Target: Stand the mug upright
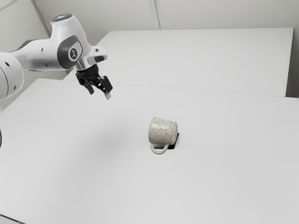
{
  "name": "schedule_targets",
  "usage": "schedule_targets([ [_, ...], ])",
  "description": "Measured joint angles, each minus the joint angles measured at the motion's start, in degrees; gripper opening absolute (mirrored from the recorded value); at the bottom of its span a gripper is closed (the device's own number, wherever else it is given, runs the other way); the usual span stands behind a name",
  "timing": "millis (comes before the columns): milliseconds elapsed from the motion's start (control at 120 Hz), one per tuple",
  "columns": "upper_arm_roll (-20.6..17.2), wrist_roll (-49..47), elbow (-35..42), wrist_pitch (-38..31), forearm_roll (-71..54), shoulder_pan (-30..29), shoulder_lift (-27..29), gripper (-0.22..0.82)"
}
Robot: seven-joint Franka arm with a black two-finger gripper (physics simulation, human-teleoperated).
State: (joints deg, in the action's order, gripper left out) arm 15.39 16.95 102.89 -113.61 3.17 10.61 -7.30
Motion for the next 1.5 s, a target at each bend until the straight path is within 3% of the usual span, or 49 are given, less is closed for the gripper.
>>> schedule_targets([
  [133,0.23,0.7,2.01,-0.45,2.94,0.09,0.46,0.6],
  [425,2.09,7.59,8.77,4.48,35.83,-1.37,-5.05,0.6],
  [658,2.1,13.92,10.0,8.44,48.85,-1.34,-8.28,0.6],
  [917,2.02,18.74,10.22,9.19,57.05,0.18,-10.73,0.6],
  [1500,1.62,22.21,10.23,2.92,67.96,4.57,-13.53,0.59],
])
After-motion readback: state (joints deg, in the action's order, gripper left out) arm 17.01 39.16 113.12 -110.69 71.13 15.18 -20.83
